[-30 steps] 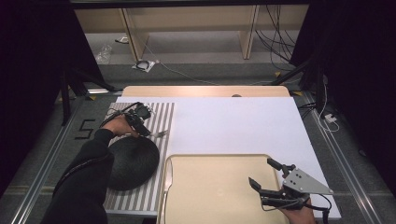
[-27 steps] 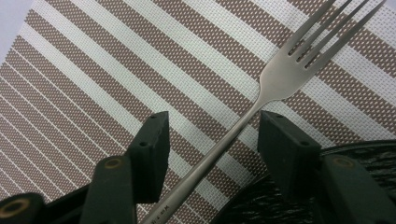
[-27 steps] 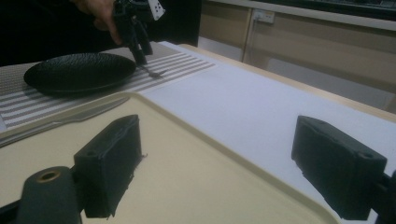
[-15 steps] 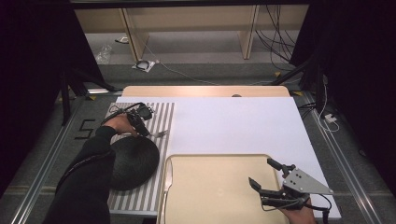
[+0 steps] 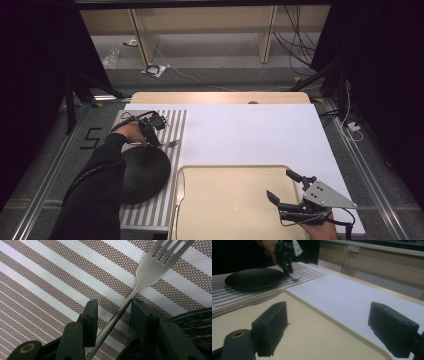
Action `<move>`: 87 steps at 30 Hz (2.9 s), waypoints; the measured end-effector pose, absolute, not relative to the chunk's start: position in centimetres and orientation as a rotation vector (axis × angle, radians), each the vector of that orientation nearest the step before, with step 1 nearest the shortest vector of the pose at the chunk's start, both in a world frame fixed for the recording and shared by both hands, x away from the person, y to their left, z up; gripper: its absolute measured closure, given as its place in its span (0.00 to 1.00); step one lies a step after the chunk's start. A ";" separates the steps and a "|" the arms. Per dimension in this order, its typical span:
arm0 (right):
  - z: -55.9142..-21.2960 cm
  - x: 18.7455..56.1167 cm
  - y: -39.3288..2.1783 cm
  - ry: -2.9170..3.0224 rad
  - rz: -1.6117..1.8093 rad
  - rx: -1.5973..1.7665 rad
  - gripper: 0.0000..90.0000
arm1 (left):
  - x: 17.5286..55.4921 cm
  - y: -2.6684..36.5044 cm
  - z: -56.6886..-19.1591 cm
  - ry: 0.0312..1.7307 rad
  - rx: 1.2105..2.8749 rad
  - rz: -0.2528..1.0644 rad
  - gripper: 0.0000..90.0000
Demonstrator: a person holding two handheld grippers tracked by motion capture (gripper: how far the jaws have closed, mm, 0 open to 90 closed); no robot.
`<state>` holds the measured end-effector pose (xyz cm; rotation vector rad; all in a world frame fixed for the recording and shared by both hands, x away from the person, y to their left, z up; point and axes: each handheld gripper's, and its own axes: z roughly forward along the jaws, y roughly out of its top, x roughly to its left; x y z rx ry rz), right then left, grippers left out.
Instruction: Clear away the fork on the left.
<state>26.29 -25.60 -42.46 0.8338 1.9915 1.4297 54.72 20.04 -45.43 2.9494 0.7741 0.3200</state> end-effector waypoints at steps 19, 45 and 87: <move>-42.5 26.3 -25.6 1.992 1.428 0.833 0.19 | 55.0 20.7 -45.9 0.801 2.952 0.341 0.73; -42.5 26.3 -25.6 1.998 1.425 0.834 0.19 | 54.9 20.8 -46.0 0.791 2.935 0.274 0.90; -42.4 26.2 -25.6 1.990 1.425 0.836 0.19 | 53.7 19.4 -40.3 0.829 2.826 0.622 0.94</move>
